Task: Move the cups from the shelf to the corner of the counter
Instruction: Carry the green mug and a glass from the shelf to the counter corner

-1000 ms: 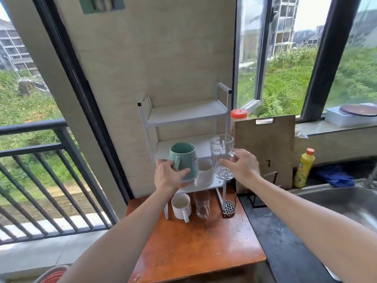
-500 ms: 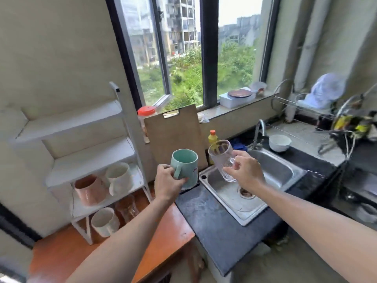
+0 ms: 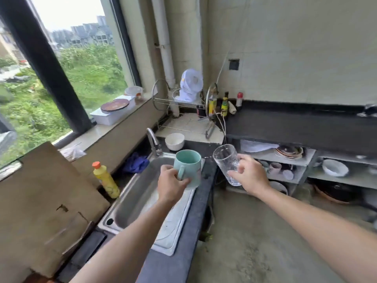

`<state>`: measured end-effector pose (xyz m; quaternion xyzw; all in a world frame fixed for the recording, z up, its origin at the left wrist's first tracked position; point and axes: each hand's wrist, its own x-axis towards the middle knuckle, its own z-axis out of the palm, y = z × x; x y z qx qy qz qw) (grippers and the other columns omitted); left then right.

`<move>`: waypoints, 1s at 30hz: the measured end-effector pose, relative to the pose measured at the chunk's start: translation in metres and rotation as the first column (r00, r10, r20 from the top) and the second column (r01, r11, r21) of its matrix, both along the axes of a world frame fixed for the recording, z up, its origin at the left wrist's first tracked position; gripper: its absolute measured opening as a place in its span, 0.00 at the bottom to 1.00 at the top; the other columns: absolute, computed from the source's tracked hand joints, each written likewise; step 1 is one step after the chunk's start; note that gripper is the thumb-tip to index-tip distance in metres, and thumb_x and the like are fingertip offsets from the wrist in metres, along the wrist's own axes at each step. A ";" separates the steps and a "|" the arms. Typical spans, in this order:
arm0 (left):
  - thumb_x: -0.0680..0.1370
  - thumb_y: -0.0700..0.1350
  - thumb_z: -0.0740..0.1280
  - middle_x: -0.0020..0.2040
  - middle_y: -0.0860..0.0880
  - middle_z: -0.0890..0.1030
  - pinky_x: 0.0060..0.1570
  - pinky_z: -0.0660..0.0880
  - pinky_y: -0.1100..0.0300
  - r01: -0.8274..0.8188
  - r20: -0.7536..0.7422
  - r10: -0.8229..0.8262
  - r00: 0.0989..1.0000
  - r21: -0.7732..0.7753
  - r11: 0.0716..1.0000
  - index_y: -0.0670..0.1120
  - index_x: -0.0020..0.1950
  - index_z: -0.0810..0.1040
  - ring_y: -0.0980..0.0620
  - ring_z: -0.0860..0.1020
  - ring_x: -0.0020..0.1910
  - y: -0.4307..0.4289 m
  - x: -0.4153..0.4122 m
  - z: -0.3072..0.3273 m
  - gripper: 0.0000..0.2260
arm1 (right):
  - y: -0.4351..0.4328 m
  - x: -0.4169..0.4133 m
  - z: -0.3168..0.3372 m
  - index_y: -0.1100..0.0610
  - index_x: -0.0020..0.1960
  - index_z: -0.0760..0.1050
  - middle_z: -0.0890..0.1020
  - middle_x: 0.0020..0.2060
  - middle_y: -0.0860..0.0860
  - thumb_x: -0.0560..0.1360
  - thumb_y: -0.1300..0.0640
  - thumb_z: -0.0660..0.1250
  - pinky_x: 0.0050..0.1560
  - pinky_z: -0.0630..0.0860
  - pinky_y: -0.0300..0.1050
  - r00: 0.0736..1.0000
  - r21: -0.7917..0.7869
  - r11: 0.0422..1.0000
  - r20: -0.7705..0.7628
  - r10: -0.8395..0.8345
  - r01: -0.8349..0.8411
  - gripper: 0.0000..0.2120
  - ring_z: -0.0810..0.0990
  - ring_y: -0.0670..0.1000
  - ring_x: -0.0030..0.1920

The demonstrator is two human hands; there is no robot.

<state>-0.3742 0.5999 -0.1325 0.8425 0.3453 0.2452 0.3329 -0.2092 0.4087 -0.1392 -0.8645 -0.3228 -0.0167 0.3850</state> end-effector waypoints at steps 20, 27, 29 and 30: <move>0.65 0.49 0.76 0.50 0.48 0.75 0.41 0.67 0.64 0.459 -0.054 -0.461 0.886 -0.044 0.887 0.42 0.40 0.81 0.56 0.70 0.42 -0.187 0.438 -0.017 0.13 | -0.240 0.352 -0.007 0.57 0.26 0.65 0.78 0.61 0.51 0.65 0.55 0.75 0.43 0.70 0.45 0.866 0.019 0.867 0.047 -0.498 0.498 0.21 0.80 0.55 0.50; 0.67 0.46 0.75 0.51 0.50 0.72 0.33 0.66 0.68 0.557 -0.048 -0.564 0.825 -0.100 0.824 0.40 0.39 0.77 0.55 0.72 0.39 -0.222 0.583 -0.022 0.12 | -0.284 0.466 -0.029 0.55 0.24 0.63 0.79 0.59 0.52 0.64 0.57 0.76 0.45 0.71 0.45 0.802 0.011 0.802 0.013 -0.597 0.597 0.22 0.80 0.54 0.52; 0.67 0.46 0.75 0.51 0.51 0.71 0.38 0.70 0.62 0.593 -0.055 -0.600 0.798 -0.098 0.799 0.40 0.40 0.77 0.53 0.73 0.39 -0.232 0.631 -0.021 0.12 | -0.296 0.503 -0.028 0.55 0.24 0.63 0.79 0.59 0.52 0.64 0.56 0.76 0.45 0.73 0.46 0.770 0.011 0.770 0.017 -0.638 0.638 0.23 0.80 0.54 0.52; 0.67 0.46 0.75 0.51 0.51 0.71 0.39 0.71 0.59 0.606 -0.062 -0.613 0.788 -0.101 0.789 0.40 0.40 0.76 0.51 0.73 0.40 -0.237 0.654 -0.017 0.13 | -0.303 0.519 -0.024 0.55 0.24 0.63 0.79 0.59 0.51 0.64 0.56 0.76 0.46 0.73 0.47 0.749 0.005 0.750 0.011 -0.662 0.662 0.22 0.80 0.53 0.51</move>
